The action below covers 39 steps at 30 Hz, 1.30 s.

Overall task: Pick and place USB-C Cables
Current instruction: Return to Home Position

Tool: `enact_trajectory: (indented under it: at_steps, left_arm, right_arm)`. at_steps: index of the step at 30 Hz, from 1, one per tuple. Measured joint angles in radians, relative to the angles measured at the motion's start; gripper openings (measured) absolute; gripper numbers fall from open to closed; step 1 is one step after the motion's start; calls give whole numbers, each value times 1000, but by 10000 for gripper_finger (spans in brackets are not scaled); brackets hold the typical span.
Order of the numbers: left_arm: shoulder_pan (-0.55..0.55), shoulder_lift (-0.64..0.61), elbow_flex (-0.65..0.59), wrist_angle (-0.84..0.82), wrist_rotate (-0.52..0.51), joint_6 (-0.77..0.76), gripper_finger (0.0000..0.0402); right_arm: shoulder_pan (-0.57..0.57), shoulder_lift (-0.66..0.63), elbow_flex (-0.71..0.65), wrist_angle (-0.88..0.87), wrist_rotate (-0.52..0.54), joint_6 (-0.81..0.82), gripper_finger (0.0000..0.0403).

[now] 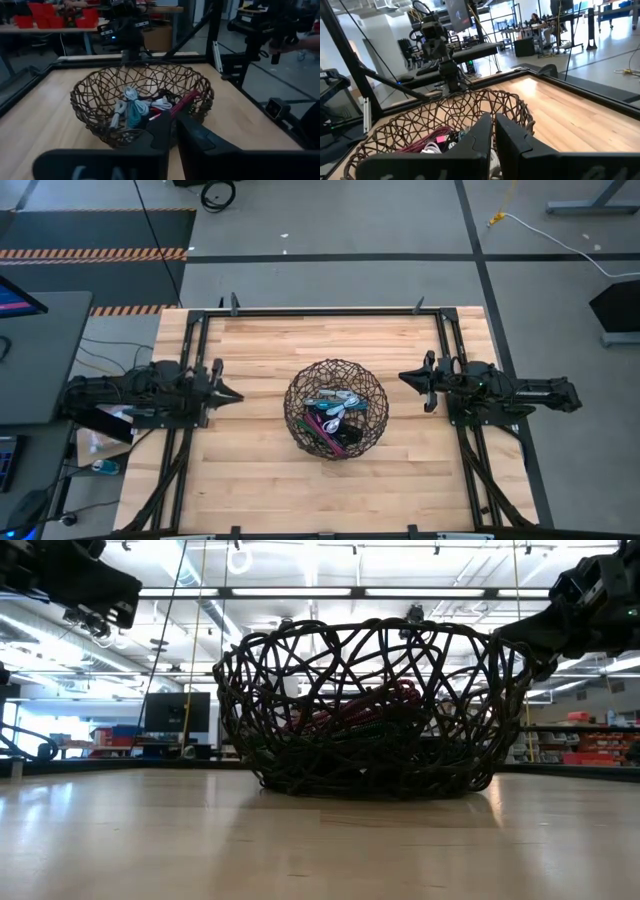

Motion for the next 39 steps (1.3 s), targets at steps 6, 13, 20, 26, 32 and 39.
enact_trajectory:
  at_steps: [6,13,20,26,32,39]
  left_arm:
    - [1,0,0,-12,2,54,47]
    - [1,-11,-201,212,29,9,48]
    - [2,-10,-213,314,48,-1,48]
    - [2,-8,-199,298,47,58,48]
    - [2,-6,-216,258,-71,3,48]
    - [2,-6,-216,208,-122,52,48]
  right_arm:
    - [0,0,0,0,0,1,30]
    - [0,0,0,-1,0,1,30]
    - [0,1,0,5,-1,38,30]
    - [0,1,0,1,-3,39,30]
    - [0,2,0,-1,2,10,30]
    - [0,9,0,-1,9,-113,30]
